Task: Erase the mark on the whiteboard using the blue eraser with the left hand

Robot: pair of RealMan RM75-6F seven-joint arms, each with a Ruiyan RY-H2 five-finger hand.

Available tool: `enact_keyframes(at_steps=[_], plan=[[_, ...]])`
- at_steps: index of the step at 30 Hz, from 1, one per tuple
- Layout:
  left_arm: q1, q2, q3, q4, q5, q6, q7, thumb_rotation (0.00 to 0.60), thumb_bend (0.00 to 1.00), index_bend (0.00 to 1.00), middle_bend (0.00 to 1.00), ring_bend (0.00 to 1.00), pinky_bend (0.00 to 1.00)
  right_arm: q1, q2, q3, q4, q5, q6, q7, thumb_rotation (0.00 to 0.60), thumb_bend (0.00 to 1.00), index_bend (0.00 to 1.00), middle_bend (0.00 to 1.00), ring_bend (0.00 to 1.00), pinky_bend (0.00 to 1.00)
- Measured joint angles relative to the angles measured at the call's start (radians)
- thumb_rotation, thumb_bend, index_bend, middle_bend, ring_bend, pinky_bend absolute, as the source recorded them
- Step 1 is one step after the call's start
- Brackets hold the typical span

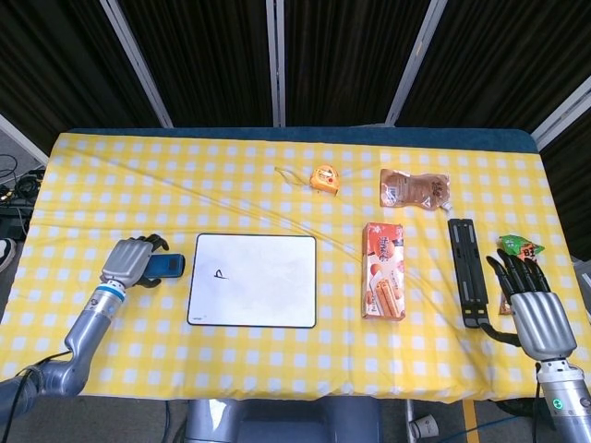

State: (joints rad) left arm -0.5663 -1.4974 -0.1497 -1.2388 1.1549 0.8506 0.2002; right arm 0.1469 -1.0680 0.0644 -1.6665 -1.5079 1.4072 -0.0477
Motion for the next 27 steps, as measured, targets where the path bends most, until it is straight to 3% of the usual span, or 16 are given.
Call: enact_keyframes(at_steps=[8, 16, 27], plan=[[-0.009, -0.027, 0.0, 0.028, -0.03, 0.011, 0.021, 0.6, 0.2, 0.36, 0.26, 0.33, 0.38, 0.002, -0.001, 0.001, 0.006, 0.003, -0.002, 0.003, 0.6, 0.0, 0.0, 0.0, 0.0, 0.0], [-0.016, -0.029, 0.001, 0.028, -0.07, 0.006, 0.052, 0.6, 0.22, 0.49, 0.37, 0.44, 0.5, 0.003, -0.005, -0.001, 0.009, 0.006, -0.007, -0.001, 0.6, 0.0, 0.0, 0.0, 0.0, 0.0], [-0.021, 0.027, -0.012, -0.084, -0.079, 0.026, 0.046, 0.6, 0.22, 0.53, 0.39, 0.47, 0.52, 0.004, -0.004, 0.001, 0.009, 0.012, -0.009, 0.003, 0.6, 0.0, 0.0, 0.0, 0.0, 0.0]])
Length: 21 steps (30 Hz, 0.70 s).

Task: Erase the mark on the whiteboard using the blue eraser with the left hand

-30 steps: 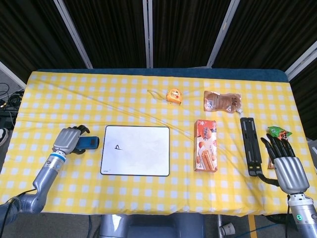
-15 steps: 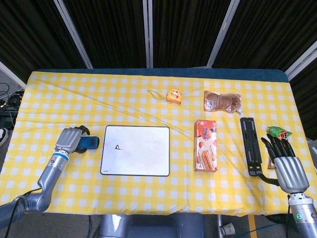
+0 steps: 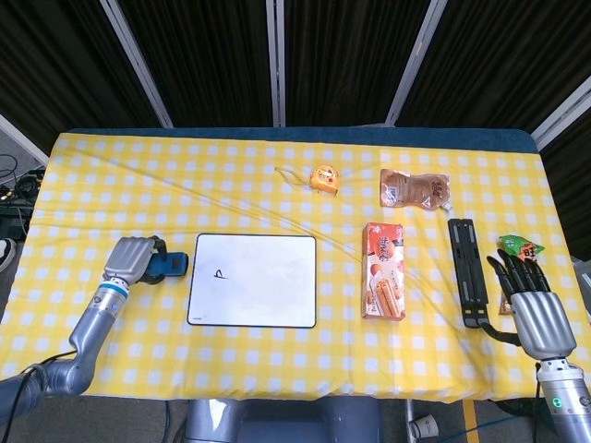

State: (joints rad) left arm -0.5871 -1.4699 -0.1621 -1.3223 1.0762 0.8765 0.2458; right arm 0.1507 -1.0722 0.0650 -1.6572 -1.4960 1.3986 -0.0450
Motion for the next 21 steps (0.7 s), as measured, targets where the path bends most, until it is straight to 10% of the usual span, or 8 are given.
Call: enact_keyframes(at_steps=[21], plan=[[-0.173, -0.116, -0.032, -0.044, 0.011, -0.074, 0.074, 0.6, 0.22, 0.53, 0.4, 0.47, 0.52, 0.002, -0.004, 0.005, 0.016, 0.02, -0.007, 0.002, 0.6, 0.0, 0.0, 0.0, 0.0, 0.0]])
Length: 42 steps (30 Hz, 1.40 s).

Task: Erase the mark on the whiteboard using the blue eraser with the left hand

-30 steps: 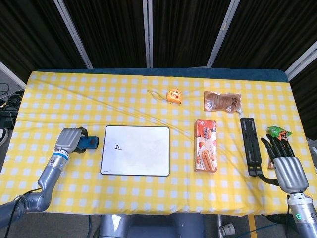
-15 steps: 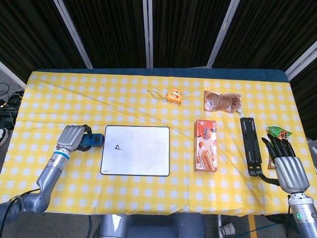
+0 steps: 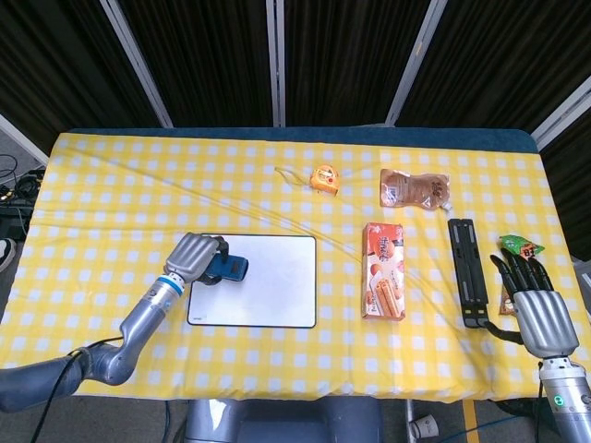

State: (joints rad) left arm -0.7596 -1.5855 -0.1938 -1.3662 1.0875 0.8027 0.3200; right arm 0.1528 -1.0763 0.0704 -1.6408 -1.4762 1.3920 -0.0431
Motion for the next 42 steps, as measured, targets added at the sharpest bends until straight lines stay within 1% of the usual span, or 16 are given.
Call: enact_keyframes(at_steps=[6, 11, 16, 23, 27, 31, 34, 38, 42], plan=[[-0.033, -0.052, 0.006, 0.053, -0.033, -0.031, 0.011, 0.6, 0.22, 0.54, 0.4, 0.47, 0.52, -0.004, 0.002, 0.001, 0.006, 0.006, 0.002, 0.005, 0.6, 0.0, 0.0, 0.0, 0.0, 0.0], [-0.039, -0.06, 0.025, 0.056, -0.03, -0.05, -0.01, 0.6, 0.22, 0.55, 0.41, 0.47, 0.52, -0.008, 0.003, 0.001, 0.005, 0.01, 0.006, 0.006, 0.6, 0.0, 0.0, 0.0, 0.0, 0.0], [-0.035, -0.051, 0.035, 0.025, -0.01, -0.057, -0.052, 0.6, 0.22, 0.55, 0.41, 0.47, 0.52, -0.007, 0.002, 0.0, 0.004, 0.005, 0.006, 0.003, 0.6, 0.0, 0.0, 0.0, 0.0, 0.0], [-0.027, -0.029, 0.065, -0.055, 0.056, -0.076, -0.13, 0.6, 0.22, 0.55, 0.41, 0.47, 0.52, -0.004, -0.003, -0.002, 0.002, -0.002, 0.006, -0.004, 0.6, 0.0, 0.0, 0.0, 0.0, 0.0], [-0.029, -0.026, 0.076, -0.068, 0.078, -0.076, -0.142, 0.6, 0.22, 0.55, 0.41, 0.47, 0.52, -0.003, -0.004, -0.002, 0.004, -0.002, 0.002, -0.006, 0.6, 0.0, 0.0, 0.0, 0.0, 0.0], [-0.031, -0.029, 0.074, -0.044, 0.066, -0.071, -0.139, 0.6, 0.22, 0.55, 0.41, 0.47, 0.52, -0.003, -0.004, -0.001, 0.006, 0.001, 0.003, -0.003, 0.6, 0.0, 0.0, 0.0, 0.0, 0.0], [-0.031, -0.029, 0.07, -0.005, 0.045, -0.072, -0.145, 0.6, 0.22, 0.55, 0.41, 0.47, 0.52, -0.005, -0.002, -0.001, 0.006, 0.003, 0.004, -0.001, 0.6, 0.0, 0.0, 0.0, 0.0, 0.0], [-0.026, -0.027, 0.064, 0.073, 0.025, -0.082, -0.185, 0.6, 0.22, 0.55, 0.41, 0.47, 0.52, -0.006, -0.001, -0.001, 0.004, 0.002, 0.006, -0.002, 0.6, 0.0, 0.0, 0.0, 0.0, 0.0], [-0.02, -0.023, 0.06, 0.124, 0.024, -0.092, -0.231, 0.6, 0.22, 0.55, 0.41, 0.47, 0.52, -0.006, -0.001, -0.001, 0.001, 0.001, 0.007, -0.004, 0.6, 0.0, 0.0, 0.0, 0.0, 0.0]])
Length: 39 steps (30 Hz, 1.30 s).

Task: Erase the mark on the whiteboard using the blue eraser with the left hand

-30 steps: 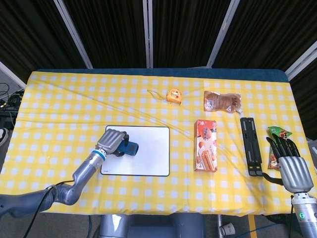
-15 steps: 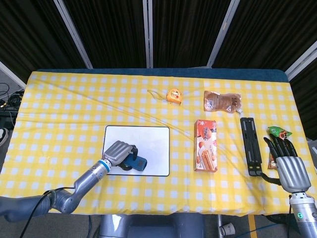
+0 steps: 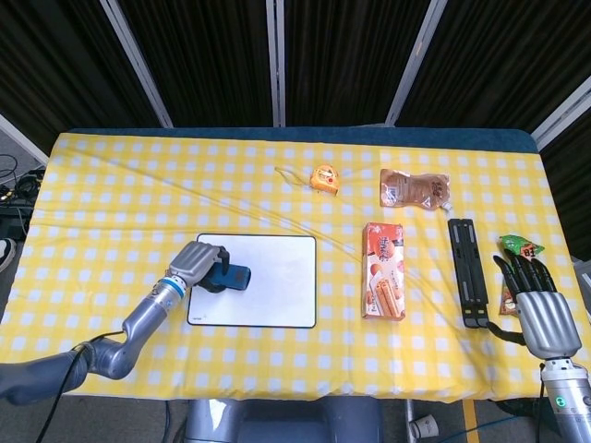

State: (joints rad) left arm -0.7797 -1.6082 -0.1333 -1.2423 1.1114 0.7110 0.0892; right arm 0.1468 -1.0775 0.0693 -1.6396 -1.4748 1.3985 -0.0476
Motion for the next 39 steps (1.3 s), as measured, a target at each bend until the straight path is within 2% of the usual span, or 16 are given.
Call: enact_keyframes(at_steps=[8, 21, 39], plan=[[0.0, 0.001, 0.005, -0.019, 0.048, -0.005, -0.043, 0.6, 0.22, 0.55, 0.41, 0.47, 0.52, 0.002, -0.002, -0.001, -0.002, -0.001, -0.003, -0.005, 0.6, 0.0, 0.0, 0.0, 0.0, 0.0], [-0.025, -0.029, 0.021, -0.113, 0.083, 0.002, -0.009, 0.6, 0.22, 0.55, 0.41, 0.47, 0.52, -0.002, 0.002, 0.0, 0.004, 0.003, 0.001, 0.005, 0.6, 0.0, 0.0, 0.0, 0.0, 0.0], [0.003, 0.025, 0.016, 0.026, -0.023, -0.02, -0.023, 0.6, 0.22, 0.55, 0.41, 0.47, 0.52, -0.005, 0.003, -0.001, -0.006, -0.005, 0.009, -0.005, 0.6, 0.0, 0.0, 0.0, 0.0, 0.0]])
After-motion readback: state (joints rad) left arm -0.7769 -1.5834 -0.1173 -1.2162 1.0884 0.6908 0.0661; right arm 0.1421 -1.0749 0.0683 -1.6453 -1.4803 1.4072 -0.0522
